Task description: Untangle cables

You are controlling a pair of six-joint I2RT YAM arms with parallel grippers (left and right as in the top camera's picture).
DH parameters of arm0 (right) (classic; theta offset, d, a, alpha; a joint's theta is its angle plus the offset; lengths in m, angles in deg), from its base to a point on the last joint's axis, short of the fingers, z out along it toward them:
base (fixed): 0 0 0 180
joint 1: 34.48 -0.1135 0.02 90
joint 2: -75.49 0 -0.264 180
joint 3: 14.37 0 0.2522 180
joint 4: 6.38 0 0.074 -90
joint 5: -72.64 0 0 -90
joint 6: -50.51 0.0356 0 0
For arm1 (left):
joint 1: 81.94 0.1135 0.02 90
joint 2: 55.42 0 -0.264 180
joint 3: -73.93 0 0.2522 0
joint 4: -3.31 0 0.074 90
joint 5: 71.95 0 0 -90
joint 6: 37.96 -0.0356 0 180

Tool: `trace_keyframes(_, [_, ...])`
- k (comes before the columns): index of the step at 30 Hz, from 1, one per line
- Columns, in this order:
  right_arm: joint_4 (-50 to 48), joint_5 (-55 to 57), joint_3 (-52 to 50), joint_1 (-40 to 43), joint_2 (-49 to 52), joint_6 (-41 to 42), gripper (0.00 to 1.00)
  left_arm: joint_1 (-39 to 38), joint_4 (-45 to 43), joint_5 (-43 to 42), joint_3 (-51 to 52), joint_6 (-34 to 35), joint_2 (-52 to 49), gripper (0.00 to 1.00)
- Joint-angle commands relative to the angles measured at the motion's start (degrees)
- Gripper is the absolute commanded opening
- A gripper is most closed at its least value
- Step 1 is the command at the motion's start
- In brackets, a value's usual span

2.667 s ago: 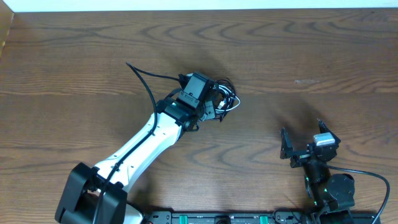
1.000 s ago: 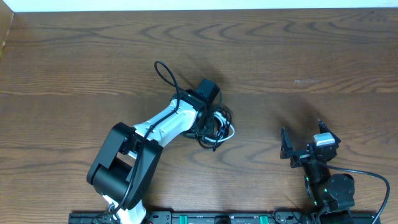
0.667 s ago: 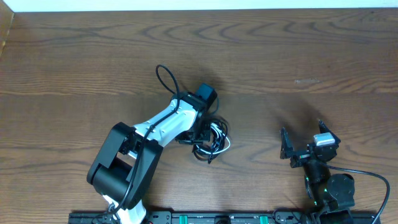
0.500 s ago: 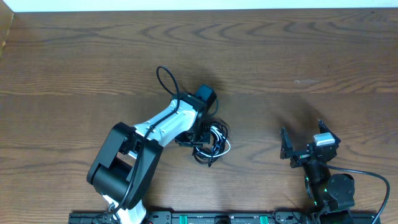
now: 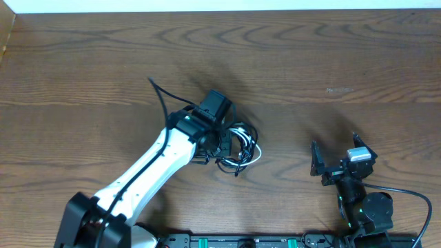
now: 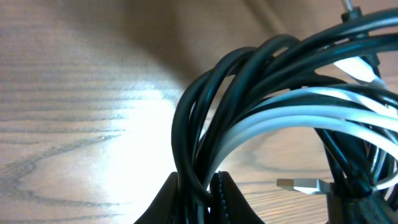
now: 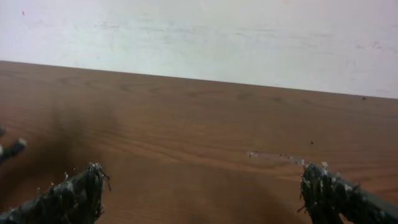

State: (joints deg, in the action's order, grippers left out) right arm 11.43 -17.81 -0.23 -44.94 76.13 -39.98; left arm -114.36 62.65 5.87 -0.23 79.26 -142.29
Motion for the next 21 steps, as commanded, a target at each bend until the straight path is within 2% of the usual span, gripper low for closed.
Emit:
trace_keyframes(1, [0.3,-0.2,-0.1,0.1,-0.3,-0.4,0.99,-0.2,-3.0,-0.7,-0.2,3.3,0.8,0.08])
trace_keyframes(8, [0.3,-0.2,-0.1,0.1,-0.3,-0.4,0.99,-0.2,-14.4,-0.3,0.2,1.2,0.2,0.08])
trace_keyframes(11, [0.3,-0.2,-0.1,0.1,-0.3,-0.4,0.99,-0.2,-15.9,-0.3,0.2,-0.4,0.0,0.09])
trace_keyframes(14, [0.3,-0.2,-0.1,0.1,-0.3,-0.4,0.99,-0.2,-16.3,-0.2,0.2,-1.9,0.0,0.16])
trace_keyframes(18, [0.3,-0.1,-0.1,0.1,-0.3,-0.4,0.99,-0.2,-16.9,-0.6,0.2,-1.9,0.0,0.17])
trace_keyframes(20, [0.3,-0.2,-0.1,0.1,-0.3,-0.4,0.99,-0.2,-17.0,-1.6,0.2,-1.9,0.0,0.16])
trace_keyframes(21, [0.3,-0.1,-0.1,0.1,-0.3,-0.4,0.99,-0.2,-17.1,-2.0,0.2,-1.9,0.0,0.08])
